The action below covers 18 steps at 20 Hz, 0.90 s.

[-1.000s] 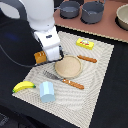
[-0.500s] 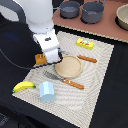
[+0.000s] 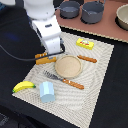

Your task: Interact with the objects in diverse but meaningful ways.

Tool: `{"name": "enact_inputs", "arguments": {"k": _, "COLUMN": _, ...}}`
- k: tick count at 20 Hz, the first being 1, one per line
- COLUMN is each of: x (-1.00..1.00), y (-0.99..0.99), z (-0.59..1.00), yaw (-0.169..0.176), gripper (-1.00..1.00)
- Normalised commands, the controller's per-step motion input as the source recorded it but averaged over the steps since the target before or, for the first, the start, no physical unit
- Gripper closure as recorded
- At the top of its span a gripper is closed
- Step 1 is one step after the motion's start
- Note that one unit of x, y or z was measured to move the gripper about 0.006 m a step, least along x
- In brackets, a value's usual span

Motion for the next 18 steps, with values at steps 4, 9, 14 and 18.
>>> {"name": "enact_inputs", "arguments": {"k": 4, "x": 0.13, "y": -0.90, "z": 0.19, "yaw": -0.035, "gripper": -1.00}}
{"name": "enact_inputs", "arguments": {"k": 9, "x": 0.05, "y": -0.86, "z": 0.01, "yaw": -0.055, "gripper": -1.00}}
{"name": "enact_inputs", "arguments": {"k": 14, "x": 0.06, "y": -0.78, "z": -0.01, "yaw": -0.061, "gripper": -1.00}}
{"name": "enact_inputs", "arguments": {"k": 18, "x": 0.16, "y": -0.59, "z": -0.05, "yaw": -0.063, "gripper": -1.00}}
